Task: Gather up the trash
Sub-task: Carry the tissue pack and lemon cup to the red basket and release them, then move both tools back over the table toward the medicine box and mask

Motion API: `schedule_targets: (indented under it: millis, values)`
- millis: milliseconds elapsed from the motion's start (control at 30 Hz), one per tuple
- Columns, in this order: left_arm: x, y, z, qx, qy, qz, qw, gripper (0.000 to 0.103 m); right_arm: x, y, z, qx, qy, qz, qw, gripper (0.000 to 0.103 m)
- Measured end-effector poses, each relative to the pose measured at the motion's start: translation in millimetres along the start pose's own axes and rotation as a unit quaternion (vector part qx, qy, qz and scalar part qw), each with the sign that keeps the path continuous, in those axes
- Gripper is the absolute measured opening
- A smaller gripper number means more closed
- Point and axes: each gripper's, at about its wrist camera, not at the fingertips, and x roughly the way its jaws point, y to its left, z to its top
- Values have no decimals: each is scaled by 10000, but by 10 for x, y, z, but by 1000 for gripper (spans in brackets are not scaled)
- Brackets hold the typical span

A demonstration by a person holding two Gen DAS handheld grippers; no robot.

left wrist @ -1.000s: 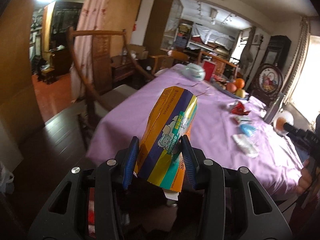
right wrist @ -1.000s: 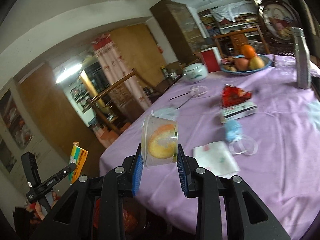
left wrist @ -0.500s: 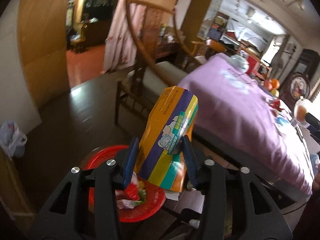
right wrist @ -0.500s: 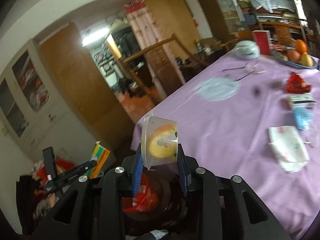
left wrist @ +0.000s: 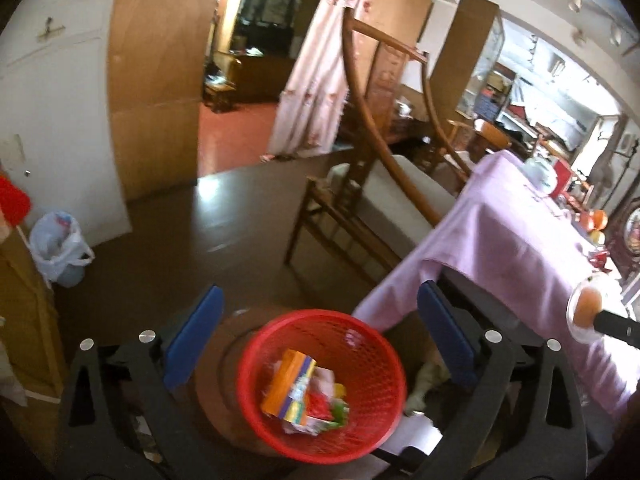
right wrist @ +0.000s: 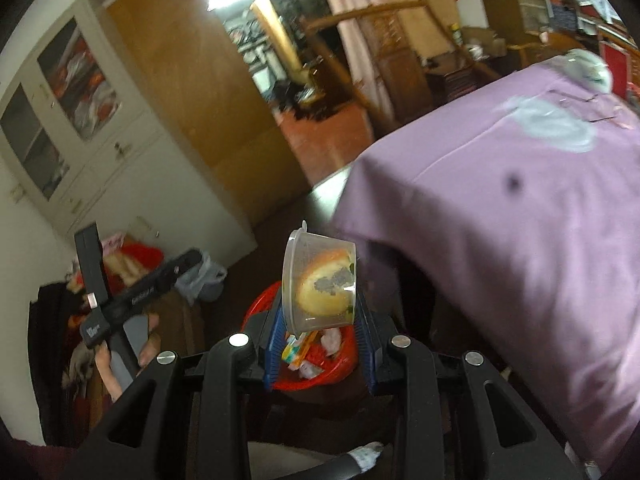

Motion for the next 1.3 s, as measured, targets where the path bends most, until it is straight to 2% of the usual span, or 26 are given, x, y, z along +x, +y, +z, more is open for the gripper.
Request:
schedule_targets:
  millis: [133,300,333,367,400,567,867,1100,1300]
  values:
    - [-34,138,-14,-46,-156,291,9994,96,313,244,2,-234,338,153,9990,32]
    - [-34,312,-14,-248,-154,251,9993,96,605,529,41,-522,576,336,9964,34]
    - [-32,334,-11,-275,-162,253,9992,96,626,549,40,-565,570,331,9962,37]
    - [-41,362,-12,-301,-183,261,9990,96,649,579,53,-603,563,293,9962,48]
    - [-46,374,-5,-308,-195,265,9990,96,649,582,52,-624,536,277,9962,52]
    - [-54,383,7,-326,-227,267,9989,96,568,567,65,-663,417,189,9967,54]
    - [-145,322,80,-309,-278,74,9991,96,179,139,103,-196,-21,-102,9998,56]
    - [-232,63,112,-135,-313,-258,9991,96,-275,-138,56,92,-527,-381,9978,60]
    - [-275,-304,102,130,-233,-623,9977,96,-825,-459,-66,364,-1101,-678,9909,63]
